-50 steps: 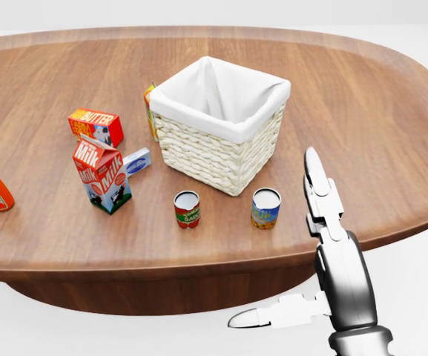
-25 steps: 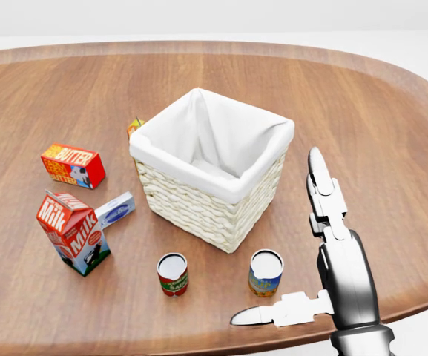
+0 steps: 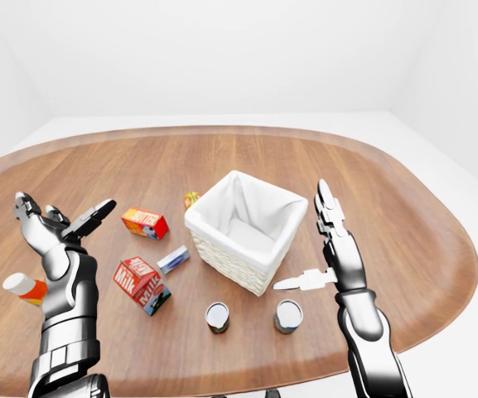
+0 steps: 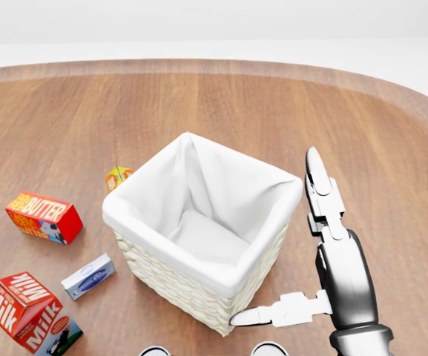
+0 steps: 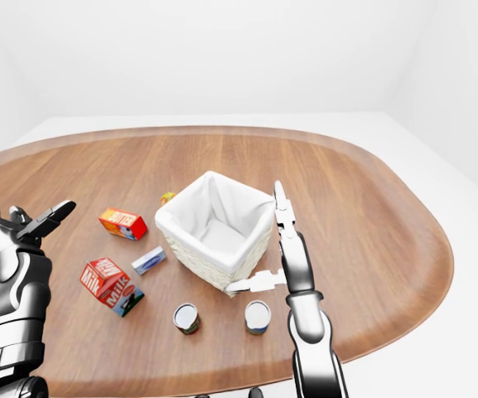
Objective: Pick up the alphabet soup, and put it in the basket.
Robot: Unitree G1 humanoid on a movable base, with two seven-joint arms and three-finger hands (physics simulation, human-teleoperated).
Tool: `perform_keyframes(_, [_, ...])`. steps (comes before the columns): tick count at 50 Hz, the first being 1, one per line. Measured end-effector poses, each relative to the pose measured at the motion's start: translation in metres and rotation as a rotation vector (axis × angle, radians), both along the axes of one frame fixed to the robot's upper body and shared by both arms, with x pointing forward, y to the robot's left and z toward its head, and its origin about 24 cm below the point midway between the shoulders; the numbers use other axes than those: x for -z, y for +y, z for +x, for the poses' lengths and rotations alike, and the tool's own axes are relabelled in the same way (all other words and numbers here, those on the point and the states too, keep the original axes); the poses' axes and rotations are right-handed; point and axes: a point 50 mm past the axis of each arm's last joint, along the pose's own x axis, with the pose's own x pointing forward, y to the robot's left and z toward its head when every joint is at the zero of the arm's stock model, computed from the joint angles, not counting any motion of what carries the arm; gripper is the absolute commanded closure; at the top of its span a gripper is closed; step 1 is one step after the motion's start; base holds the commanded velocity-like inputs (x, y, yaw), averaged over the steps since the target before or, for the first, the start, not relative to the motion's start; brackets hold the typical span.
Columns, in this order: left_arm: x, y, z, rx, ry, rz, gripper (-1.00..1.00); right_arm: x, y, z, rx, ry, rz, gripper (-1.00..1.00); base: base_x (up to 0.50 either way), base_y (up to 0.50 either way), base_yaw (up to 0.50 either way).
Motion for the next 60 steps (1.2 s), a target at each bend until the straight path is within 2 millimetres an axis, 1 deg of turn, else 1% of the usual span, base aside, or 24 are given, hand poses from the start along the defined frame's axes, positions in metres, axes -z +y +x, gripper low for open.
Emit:
perform_keyframes(12, [-0.002, -0.001, 0.000, 0.003, -0.003, 0.001, -1.00, 0.000, 0.000, 0.001, 0.000, 0.000, 0.000, -1.00, 0.40, 0.00, 0.00])
perform_keyframes(37, [-0.001, 0.000, 0.000, -0.001, 0.001, 0.001, -1.00, -0.004, -0.002, -0.002, 0.036, -0.021, -0.007, -1.00, 0.00, 0.00, 0.00])
perform_keyframes(47, [-0.001, 0.000, 0.000, 0.001, 0.002, 0.000, -1.00, -0.011, -0.007, -0.006, 0.106, -0.062, -0.030, -1.00, 0.00, 0.00, 0.00])
perform_keyframes(58, [0.000, 0.000, 0.001, 0.002, 0.002, 0.001, -1.00, -0.016, -0.009, -0.008, 0.143, -0.093, -0.045, -1.00, 0.00, 0.00, 0.00])
perform_keyframes(60, [0.001, 0.000, 0.001, 0.002, 0.003, 0.001, -1.00, -0.017, -0.011, -0.007, 0.184, -0.084, -0.065, -1.00, 0.00, 0.00, 0.00])
